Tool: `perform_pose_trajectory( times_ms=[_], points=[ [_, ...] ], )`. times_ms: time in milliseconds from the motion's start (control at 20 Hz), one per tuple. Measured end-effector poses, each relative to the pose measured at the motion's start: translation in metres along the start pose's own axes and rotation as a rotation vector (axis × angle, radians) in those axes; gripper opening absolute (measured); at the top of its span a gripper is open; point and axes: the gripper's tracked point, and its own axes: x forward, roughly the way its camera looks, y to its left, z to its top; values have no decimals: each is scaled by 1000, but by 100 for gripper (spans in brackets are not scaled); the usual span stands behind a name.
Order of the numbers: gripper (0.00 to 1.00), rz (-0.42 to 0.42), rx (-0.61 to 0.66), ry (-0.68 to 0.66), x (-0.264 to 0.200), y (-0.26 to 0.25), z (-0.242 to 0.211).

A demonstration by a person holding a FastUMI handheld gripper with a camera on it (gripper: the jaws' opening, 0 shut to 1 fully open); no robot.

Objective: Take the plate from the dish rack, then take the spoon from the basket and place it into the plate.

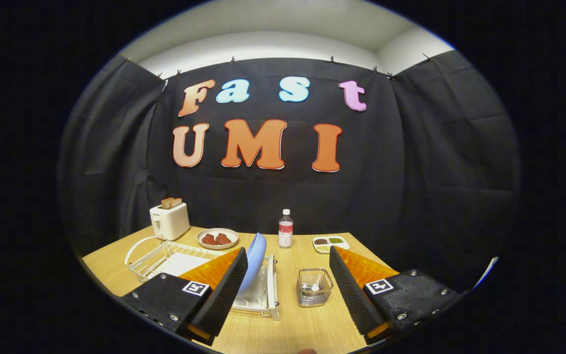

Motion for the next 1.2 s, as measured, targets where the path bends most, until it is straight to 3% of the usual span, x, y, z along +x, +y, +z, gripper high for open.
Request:
perform_pose_trajectory(
  times_ms=[350, 550, 800, 900, 1050, 1200],
  points=[
    [99, 78, -18, 181, 77, 57, -27],
    [100, 42, -39, 286, 111, 62, -55],
    [95, -55, 41, 390, 135, 47, -87],
    [90, -71, 62, 414, 140, 48, -95],
    [71, -44, 86, 443, 146, 60, -103],
    [48, -79, 87, 440, 148, 58, -104]
  ],
)
